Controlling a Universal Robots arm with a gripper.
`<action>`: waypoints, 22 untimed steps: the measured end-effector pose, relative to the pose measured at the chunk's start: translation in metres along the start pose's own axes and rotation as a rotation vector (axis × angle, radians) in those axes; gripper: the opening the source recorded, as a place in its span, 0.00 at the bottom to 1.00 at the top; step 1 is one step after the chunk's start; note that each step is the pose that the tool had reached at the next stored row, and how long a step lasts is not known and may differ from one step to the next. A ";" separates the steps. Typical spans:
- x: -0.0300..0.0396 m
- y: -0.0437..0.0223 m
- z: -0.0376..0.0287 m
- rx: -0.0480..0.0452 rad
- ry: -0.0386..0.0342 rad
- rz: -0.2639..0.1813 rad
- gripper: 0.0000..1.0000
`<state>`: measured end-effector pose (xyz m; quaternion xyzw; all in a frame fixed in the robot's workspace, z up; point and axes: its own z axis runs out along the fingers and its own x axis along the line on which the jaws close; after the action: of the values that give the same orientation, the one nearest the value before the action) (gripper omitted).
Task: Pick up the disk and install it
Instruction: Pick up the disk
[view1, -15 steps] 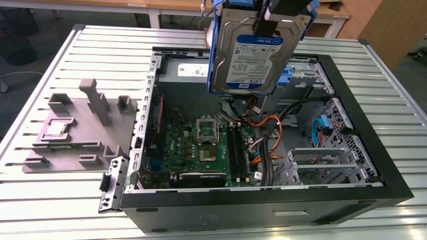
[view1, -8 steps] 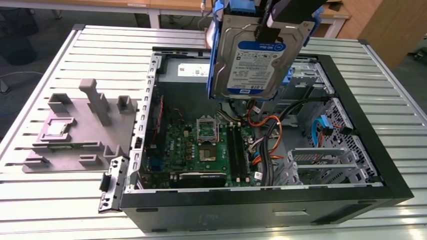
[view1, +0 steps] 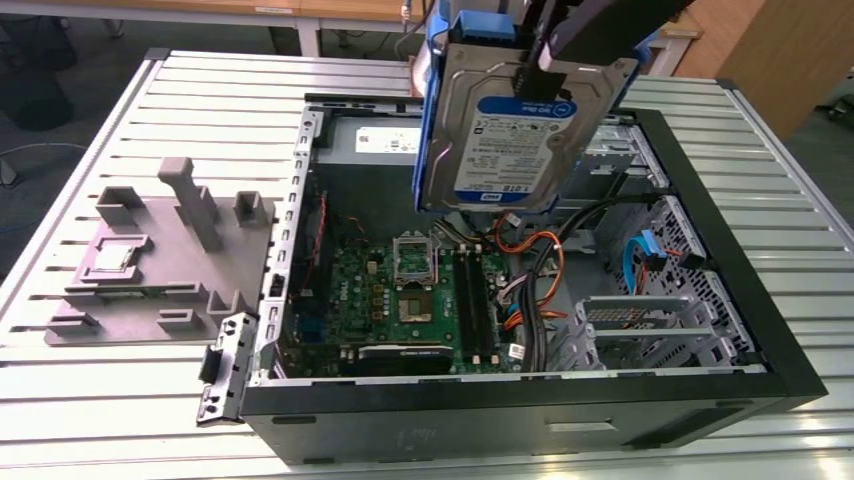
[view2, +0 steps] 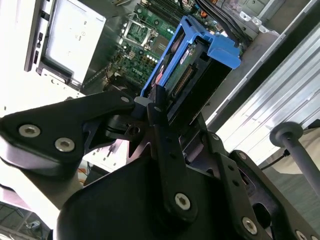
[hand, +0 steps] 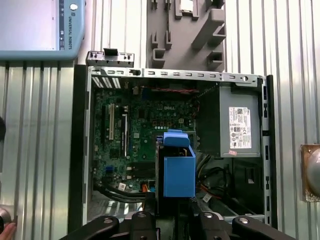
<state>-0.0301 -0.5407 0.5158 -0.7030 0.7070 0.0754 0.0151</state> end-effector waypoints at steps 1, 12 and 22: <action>0.0015 0.0000 -0.0002 -0.0002 -0.0001 0.000 0.35; 0.0116 -0.0002 -0.0015 -0.0005 -0.0004 0.005 0.35; 0.0276 -0.0003 -0.0035 -0.0003 -0.0005 0.006 0.35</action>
<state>-0.0298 -0.5685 0.5157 -0.7008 0.7091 0.0757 0.0150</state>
